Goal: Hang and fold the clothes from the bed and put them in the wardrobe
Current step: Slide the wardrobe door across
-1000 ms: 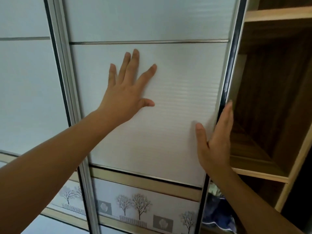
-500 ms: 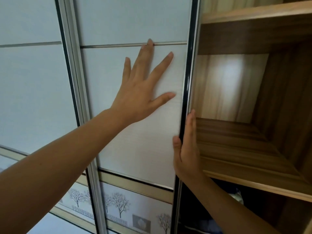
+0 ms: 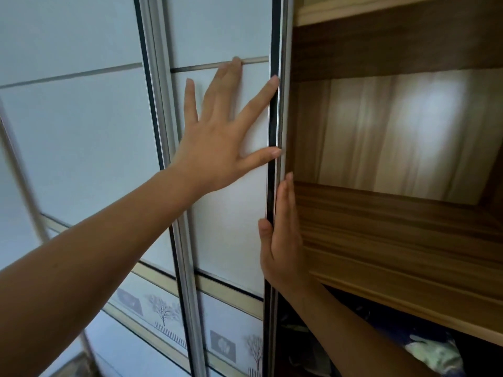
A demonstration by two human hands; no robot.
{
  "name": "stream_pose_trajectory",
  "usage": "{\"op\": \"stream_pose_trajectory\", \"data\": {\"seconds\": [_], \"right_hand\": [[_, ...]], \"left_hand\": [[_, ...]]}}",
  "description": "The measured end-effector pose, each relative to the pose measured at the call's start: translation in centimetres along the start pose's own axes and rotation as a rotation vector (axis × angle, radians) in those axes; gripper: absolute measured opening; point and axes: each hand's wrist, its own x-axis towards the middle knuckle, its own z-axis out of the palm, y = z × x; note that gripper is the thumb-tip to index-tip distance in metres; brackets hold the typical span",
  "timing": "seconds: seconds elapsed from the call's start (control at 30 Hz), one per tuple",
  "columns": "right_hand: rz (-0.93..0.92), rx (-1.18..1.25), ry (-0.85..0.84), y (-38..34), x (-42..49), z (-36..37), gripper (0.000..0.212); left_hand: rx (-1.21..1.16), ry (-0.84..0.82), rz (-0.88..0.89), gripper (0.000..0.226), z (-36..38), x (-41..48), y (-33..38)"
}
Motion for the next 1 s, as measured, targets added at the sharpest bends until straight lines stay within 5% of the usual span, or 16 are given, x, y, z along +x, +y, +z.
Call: {"op": "stream_pose_trajectory", "data": {"seconds": [0.3,1.0], "right_hand": [[-0.04,0.017,-0.007,-0.4,0.9,4.4,0.062],[-0.044,-0.023,-0.002,-0.4,1.9,9.8,0.059]], "left_hand": [[0.208,0.029,0.015,0.085,0.8,-1.5,-3.7],[0.167,0.182,0.089,0.077,3.6,-2.5,-6.5]]}}
